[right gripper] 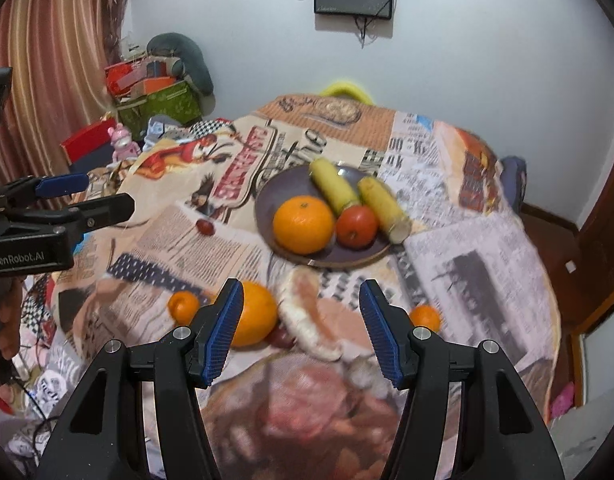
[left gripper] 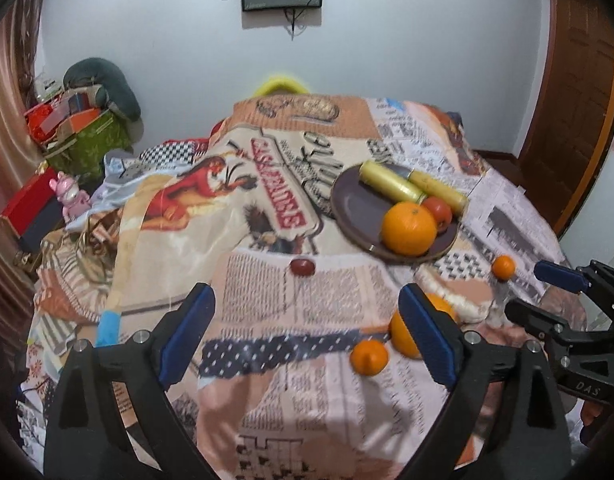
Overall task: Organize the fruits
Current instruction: 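Grasp the large orange with the right tool while the left tool grasps a tangerine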
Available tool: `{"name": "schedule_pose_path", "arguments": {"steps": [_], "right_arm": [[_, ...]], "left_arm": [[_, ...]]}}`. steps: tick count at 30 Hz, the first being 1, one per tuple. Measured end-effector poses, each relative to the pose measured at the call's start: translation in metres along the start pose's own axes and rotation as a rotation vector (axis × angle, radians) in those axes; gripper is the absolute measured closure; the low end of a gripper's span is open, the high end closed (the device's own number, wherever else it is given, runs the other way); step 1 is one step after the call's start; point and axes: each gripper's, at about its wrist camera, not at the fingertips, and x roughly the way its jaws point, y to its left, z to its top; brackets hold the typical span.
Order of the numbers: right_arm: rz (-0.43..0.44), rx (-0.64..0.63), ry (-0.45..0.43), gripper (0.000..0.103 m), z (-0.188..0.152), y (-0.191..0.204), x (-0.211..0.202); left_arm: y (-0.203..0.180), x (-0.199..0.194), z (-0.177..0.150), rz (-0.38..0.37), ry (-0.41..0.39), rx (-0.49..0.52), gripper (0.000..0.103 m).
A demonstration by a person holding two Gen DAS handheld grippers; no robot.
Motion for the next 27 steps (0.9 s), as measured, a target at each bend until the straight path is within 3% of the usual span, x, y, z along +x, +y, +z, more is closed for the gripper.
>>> {"name": "schedule_pose_path", "arguments": {"steps": [10, 15, 19, 27], "right_arm": [[0.032, -0.009, 0.113, 0.044, -0.02, 0.024, 0.036], [0.072, -0.017, 0.152, 0.044, -0.019, 0.035, 0.053], [0.077, -0.026, 0.172, 0.044, -0.018, 0.042, 0.065], [0.036, -0.052, 0.197, 0.043, -0.015, 0.042, 0.082]], "left_arm": [[0.009, 0.03, -0.035, -0.018, 0.074, 0.011, 0.009], [0.011, 0.041, -0.043, -0.05, 0.102, 0.011, 0.026], [0.013, 0.047, -0.046, -0.072, 0.118, 0.0, 0.032], [0.009, 0.055, -0.047, -0.106, 0.135, 0.0, 0.033]]}}
